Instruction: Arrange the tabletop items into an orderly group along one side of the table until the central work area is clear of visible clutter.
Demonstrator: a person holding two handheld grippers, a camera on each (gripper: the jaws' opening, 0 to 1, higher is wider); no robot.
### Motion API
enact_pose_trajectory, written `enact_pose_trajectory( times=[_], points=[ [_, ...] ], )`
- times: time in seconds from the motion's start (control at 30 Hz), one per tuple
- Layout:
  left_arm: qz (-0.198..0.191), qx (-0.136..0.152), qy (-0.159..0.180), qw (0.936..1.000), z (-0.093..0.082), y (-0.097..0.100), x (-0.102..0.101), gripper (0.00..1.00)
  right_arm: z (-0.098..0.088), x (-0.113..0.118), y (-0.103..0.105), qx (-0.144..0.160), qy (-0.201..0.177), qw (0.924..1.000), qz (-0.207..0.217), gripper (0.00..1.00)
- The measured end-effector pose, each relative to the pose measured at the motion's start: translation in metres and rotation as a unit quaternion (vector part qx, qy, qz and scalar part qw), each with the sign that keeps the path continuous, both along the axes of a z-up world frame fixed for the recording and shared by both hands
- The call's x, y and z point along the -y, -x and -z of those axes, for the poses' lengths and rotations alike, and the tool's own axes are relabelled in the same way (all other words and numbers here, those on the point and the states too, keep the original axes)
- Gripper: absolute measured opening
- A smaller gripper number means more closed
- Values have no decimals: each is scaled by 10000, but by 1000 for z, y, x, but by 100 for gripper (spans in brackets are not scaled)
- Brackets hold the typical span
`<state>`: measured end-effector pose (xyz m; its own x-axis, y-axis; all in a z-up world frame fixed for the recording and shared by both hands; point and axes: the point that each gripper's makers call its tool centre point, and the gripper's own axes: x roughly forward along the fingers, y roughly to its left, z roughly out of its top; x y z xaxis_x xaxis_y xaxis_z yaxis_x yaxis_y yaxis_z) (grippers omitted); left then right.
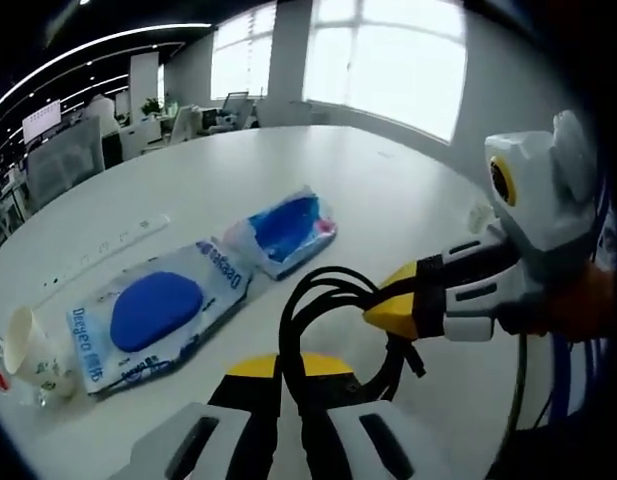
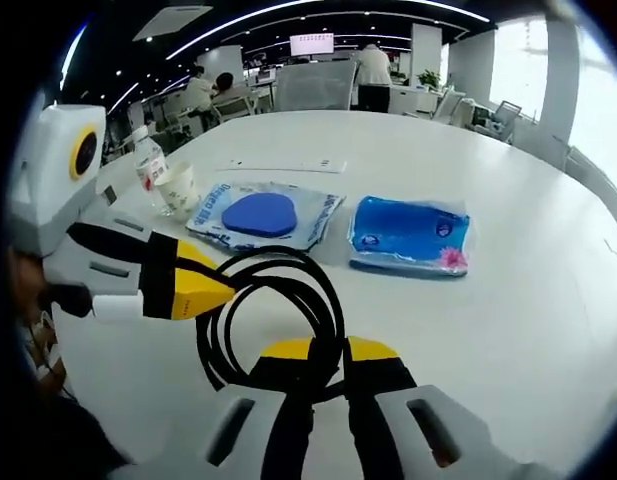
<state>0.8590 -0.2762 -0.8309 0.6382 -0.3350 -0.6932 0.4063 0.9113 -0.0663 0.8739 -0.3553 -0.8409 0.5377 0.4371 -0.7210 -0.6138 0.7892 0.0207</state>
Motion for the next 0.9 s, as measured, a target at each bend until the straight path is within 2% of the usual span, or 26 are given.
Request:
enact_pose_trajectory(
  times=[0.17,0.37,0.57,0.9],
  points=[
    [5,-125,-38,9999,10,-8,0,3,10,-1,-9,-25,109,9999,-39,6],
    [-27,-176,-86,9998,18,-17,-4,3,12,-3,-17,20,196,9997,-107,6],
    [-10,-222,-91,9997,26,-22,-3,4,23,-3,-24,-52,455,9989,-37,7],
    [157,-408,-153,9989,42,-20,-1,6,37,-1,-20,-125,690,9972,-258,9]
  ],
)
